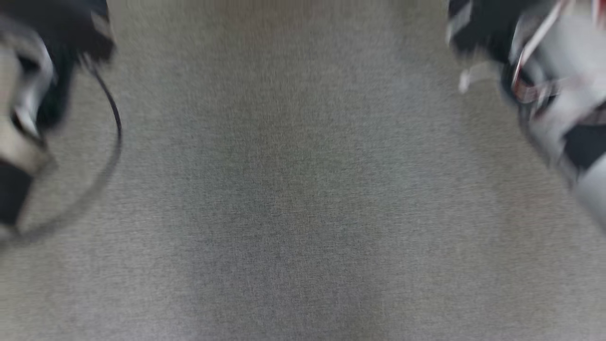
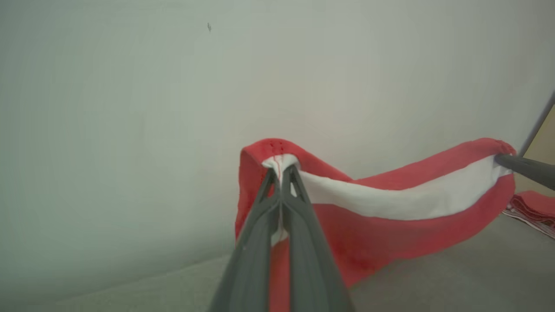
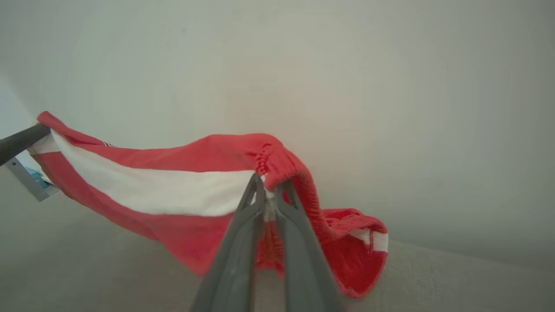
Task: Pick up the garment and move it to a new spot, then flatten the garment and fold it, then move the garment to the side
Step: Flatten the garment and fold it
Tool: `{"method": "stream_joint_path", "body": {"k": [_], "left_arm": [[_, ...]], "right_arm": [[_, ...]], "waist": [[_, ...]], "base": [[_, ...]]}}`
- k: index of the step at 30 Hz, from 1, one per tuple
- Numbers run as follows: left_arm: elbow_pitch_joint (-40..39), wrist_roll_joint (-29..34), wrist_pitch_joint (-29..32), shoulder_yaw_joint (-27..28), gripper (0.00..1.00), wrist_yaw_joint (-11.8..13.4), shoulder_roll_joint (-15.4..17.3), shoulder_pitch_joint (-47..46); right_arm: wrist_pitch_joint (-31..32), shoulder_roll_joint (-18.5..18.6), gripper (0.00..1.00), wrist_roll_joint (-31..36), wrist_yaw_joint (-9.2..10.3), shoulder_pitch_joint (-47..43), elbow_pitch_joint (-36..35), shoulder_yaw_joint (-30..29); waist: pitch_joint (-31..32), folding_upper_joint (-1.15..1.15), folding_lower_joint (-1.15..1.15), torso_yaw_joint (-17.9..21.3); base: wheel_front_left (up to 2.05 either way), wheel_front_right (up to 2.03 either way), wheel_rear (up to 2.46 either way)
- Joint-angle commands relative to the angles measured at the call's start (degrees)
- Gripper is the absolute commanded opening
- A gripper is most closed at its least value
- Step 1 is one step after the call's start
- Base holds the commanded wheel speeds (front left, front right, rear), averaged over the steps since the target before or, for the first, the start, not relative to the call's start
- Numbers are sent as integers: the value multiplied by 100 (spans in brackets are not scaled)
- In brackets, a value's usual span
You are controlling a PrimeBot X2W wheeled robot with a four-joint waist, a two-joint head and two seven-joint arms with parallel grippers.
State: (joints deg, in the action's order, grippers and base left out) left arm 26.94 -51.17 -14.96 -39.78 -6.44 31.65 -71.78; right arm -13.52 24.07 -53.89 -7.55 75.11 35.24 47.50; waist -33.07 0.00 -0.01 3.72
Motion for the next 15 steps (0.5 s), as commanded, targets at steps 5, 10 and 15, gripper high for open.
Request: {"method": "stream_joint_path", "body": {"k": [5,10,15], "left_arm": [[-868,369,-23,530,0,290,-69,1602],[-1467,678,-23,833,0,348,-271,3082],[-1665,1064,-24,942,0,361,-521,4141]], "right_arm": [[-123,349,0,-35,12,-1226,-489,30],[-161,567,0,77,12,-2455,-1003,-95],[-162,696,0,163,12,-3579,-1471,-292]], "waist": [[685,0,1,-112],[1059,0,1,-188],[1419,0,1,-254]], "base": [[0,0,0],[0,0,0],[0,0,0]]}}
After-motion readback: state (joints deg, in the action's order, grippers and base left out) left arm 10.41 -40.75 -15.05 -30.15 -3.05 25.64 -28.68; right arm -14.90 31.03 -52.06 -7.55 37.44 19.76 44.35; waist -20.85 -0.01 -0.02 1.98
